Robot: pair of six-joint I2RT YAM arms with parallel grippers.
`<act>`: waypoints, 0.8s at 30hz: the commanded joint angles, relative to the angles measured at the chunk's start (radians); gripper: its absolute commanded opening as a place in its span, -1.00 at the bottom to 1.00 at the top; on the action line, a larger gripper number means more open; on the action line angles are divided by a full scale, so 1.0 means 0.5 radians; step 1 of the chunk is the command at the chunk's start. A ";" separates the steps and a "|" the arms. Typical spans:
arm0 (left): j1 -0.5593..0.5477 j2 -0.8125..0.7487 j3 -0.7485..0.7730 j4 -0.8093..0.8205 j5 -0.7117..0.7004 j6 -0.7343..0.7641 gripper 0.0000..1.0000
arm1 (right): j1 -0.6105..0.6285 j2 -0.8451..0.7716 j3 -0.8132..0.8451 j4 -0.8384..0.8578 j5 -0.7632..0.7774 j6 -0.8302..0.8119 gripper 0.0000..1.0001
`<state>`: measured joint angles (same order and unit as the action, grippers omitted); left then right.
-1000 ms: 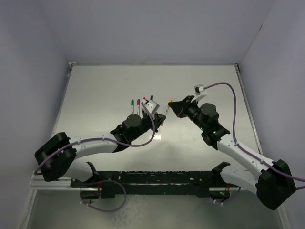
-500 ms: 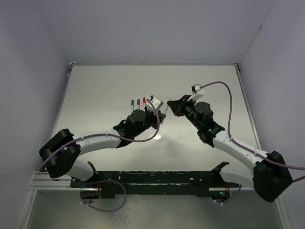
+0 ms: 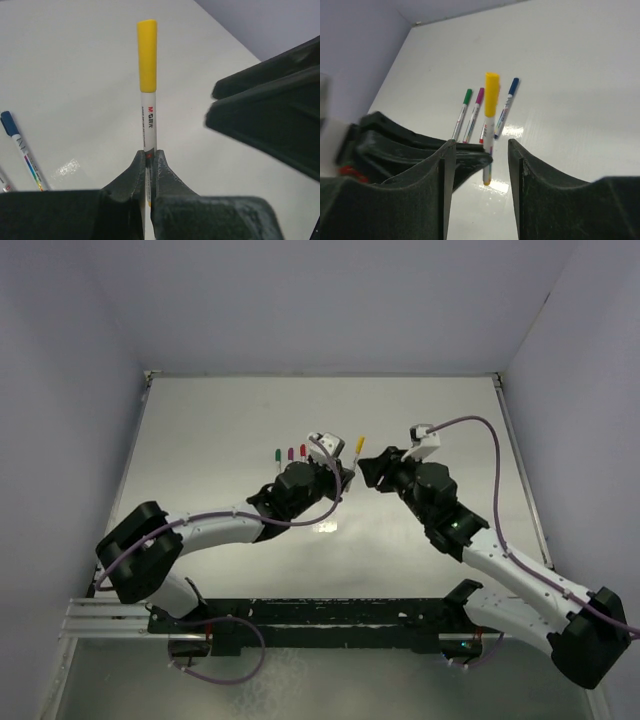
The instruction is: Insert the pens into the pen caps
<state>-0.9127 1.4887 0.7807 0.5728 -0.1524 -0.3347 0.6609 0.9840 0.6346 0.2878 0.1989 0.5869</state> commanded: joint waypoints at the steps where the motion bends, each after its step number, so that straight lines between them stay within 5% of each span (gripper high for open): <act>1: 0.017 0.255 0.175 -0.264 -0.023 -0.193 -1.00 | 0.000 -0.221 0.090 -0.006 0.268 -0.147 -0.04; 10: 0.211 0.685 0.627 -0.703 -0.093 -0.524 -1.00 | 0.000 -0.386 0.057 -0.398 0.489 -0.104 -0.03; 24: 0.412 1.158 1.201 -1.227 -0.171 -0.634 -0.88 | -0.004 -0.384 -0.071 -0.471 0.491 -0.016 -0.03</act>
<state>-0.7185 2.0380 1.3205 0.0364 -0.2008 -0.6369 0.6605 0.7971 0.5941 0.0380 0.4282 0.5598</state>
